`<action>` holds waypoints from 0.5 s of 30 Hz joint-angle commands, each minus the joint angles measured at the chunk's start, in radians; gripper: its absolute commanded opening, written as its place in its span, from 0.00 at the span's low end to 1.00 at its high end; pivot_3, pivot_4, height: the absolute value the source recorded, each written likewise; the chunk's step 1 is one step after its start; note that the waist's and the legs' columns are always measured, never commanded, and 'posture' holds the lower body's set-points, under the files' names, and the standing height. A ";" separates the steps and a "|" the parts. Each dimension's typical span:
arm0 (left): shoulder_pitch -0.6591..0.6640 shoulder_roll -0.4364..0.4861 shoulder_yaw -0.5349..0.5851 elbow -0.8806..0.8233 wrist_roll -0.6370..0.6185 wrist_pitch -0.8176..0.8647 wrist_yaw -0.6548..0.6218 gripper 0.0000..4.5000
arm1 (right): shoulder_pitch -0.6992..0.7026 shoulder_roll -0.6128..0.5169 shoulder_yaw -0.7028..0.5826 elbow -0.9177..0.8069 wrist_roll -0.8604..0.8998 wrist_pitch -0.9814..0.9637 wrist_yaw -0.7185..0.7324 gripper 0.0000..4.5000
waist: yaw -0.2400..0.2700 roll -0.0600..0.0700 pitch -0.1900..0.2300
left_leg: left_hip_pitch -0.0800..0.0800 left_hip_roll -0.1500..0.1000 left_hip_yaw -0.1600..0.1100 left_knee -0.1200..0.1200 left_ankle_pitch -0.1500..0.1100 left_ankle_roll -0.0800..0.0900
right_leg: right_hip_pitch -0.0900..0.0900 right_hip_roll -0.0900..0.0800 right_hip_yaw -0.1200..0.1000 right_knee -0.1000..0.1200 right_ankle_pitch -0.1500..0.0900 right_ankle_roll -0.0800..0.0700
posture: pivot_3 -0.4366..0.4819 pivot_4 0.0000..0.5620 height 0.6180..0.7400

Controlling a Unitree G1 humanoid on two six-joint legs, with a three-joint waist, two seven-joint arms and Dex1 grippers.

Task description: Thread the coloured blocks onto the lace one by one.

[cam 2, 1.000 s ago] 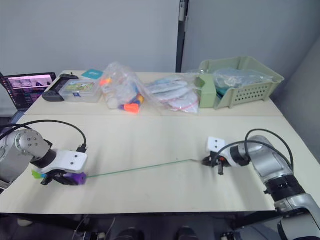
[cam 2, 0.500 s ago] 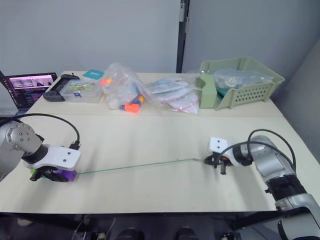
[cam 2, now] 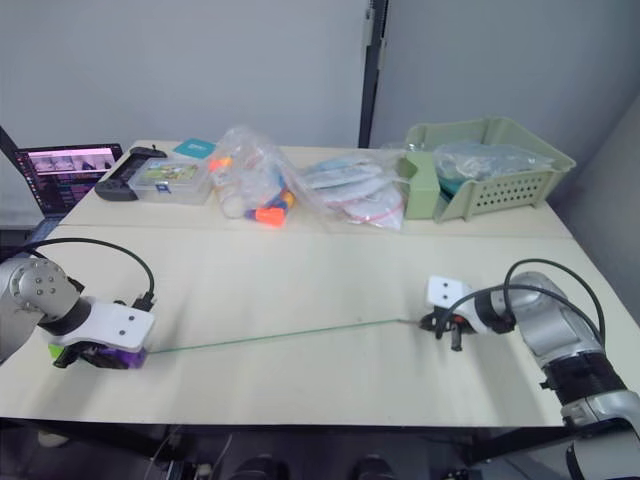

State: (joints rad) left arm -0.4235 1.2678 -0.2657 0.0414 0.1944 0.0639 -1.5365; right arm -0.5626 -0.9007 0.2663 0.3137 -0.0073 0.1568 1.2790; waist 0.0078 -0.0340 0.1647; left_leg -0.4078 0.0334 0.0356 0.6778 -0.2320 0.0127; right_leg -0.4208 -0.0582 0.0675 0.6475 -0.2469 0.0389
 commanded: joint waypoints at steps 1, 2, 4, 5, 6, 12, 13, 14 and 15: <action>0.015 0.014 0.033 0.023 -0.003 -0.025 0.022 0.26 | 0.022 -0.009 0.018 0.036 -0.041 0.020 0.007 0.00 | 0.000 0.000 0.000 | 0.000 0.000 0.000 0.000 0.000 0.000 | 0.000 0.000 0.000 0.000 0.000 0.000 | 0.48 0.27 1.00; 0.019 0.014 0.034 0.027 -0.003 -0.032 0.026 0.26 | 0.022 -0.009 0.017 0.038 -0.041 0.018 0.007 0.00 | 0.000 0.000 0.000 | 0.000 0.000 0.000 0.000 0.000 0.000 | 0.000 0.000 0.000 0.000 0.000 0.000 | 0.48 0.27 1.00; 0.023 0.006 0.037 0.046 -0.005 -0.048 0.041 0.26 | 0.019 -0.005 0.016 0.049 -0.042 0.012 0.007 0.00 | 0.000 0.000 0.000 | 0.000 0.000 0.000 0.000 0.000 0.000 | 0.000 0.000 0.000 0.000 0.000 0.000 | 0.48 0.27 1.00; 0.023 0.003 0.040 0.052 -0.007 -0.057 0.049 0.26 | 0.018 -0.003 0.016 0.054 -0.042 0.010 0.007 0.00 | 0.000 0.000 0.000 | 0.000 0.000 0.000 0.000 0.000 0.000 | 0.000 0.000 0.000 0.000 0.000 0.000 | 0.48 0.27 1.00; 0.023 -0.001 0.044 0.056 -0.010 -0.059 0.056 0.26 | 0.017 0.000 0.016 0.057 -0.041 0.009 0.007 0.00 | 0.001 0.000 0.000 | 0.000 0.000 0.000 0.000 0.000 0.000 | 0.000 0.000 0.000 0.000 0.000 0.000 | 0.48 0.27 1.00; 0.015 -0.026 0.065 0.047 -0.047 -0.070 0.068 0.26 | 0.021 0.018 -0.001 0.050 -0.013 0.008 0.017 0.00 | 0.001 0.000 0.000 | 0.001 0.000 0.000 0.000 0.000 0.000 | 0.001 0.000 0.000 0.000 0.000 0.000 | 0.48 0.27 1.00; 0.013 -0.030 0.068 0.040 -0.052 -0.067 0.068 0.26 | 0.023 0.020 -0.002 0.041 -0.009 0.011 0.021 0.00 | 0.001 0.000 0.000 | 0.001 0.000 0.000 0.000 0.000 0.000 | 0.001 0.000 0.000 0.000 0.000 0.000 | 0.48 0.27 1.00; 0.011 -0.032 0.070 0.033 -0.059 -0.061 0.065 0.26 | 0.024 0.023 -0.004 0.028 -0.004 0.016 0.025 0.00 | 0.000 0.000 0.000 | 0.001 0.000 0.000 0.000 0.000 0.000 | 0.001 0.000 0.000 0.000 0.000 0.000 | 0.48 0.27 1.00; 0.010 -0.033 0.071 0.028 -0.062 -0.057 0.062 0.26 | 0.025 0.026 -0.005 0.013 0.001 0.023 0.029 0.00 | -0.001 -0.001 0.000 | 0.001 0.000 0.000 0.000 0.000 0.000 | 0.001 0.000 0.000 0.000 0.000 0.000 | 0.48 0.27 1.00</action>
State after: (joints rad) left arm -0.3986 1.2267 -0.2271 0.0904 0.1507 0.0019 -1.4735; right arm -0.5643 -0.8815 0.2485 0.3251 0.0003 0.1615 1.2977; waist 0.0068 -0.0346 0.1643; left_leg -0.4067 0.0338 0.0357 0.6778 -0.2320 0.0127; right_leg -0.4202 -0.0578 0.0675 0.6478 -0.2468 0.0389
